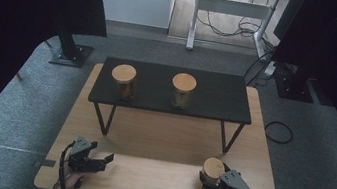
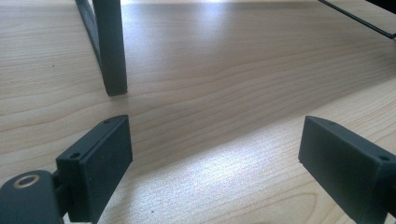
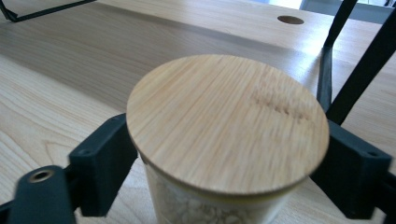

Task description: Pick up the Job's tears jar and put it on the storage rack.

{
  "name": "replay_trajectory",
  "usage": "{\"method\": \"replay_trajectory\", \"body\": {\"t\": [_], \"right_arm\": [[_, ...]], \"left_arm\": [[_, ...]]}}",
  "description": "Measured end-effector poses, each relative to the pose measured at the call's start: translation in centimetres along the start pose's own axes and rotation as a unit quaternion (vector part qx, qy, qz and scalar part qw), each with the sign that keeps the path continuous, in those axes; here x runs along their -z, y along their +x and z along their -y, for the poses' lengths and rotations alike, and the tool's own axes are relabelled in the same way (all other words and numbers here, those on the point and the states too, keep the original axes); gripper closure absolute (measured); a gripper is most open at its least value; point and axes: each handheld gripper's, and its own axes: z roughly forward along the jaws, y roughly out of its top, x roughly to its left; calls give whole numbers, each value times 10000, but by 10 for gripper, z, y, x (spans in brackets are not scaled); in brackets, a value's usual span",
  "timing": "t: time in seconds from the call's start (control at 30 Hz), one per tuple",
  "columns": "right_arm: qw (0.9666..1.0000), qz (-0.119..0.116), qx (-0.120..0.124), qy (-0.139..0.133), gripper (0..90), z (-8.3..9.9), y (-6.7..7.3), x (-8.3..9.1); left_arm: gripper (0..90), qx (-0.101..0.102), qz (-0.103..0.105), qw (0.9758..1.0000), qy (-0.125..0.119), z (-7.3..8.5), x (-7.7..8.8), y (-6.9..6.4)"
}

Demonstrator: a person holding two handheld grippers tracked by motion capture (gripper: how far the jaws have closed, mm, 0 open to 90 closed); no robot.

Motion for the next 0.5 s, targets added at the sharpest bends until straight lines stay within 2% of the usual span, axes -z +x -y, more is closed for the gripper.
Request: {"method": "replay_trajectory", "body": {"t": [0.1,0.5], "right_arm": [[10000,90,6,-4,233,-1,1,-1],[9999,96,-51,10,244,-1,1,-1]], "left_arm": [[91,1,3,10000,-1,0,0,0],[91,-5,1,10000,1,0,0,0]]}}
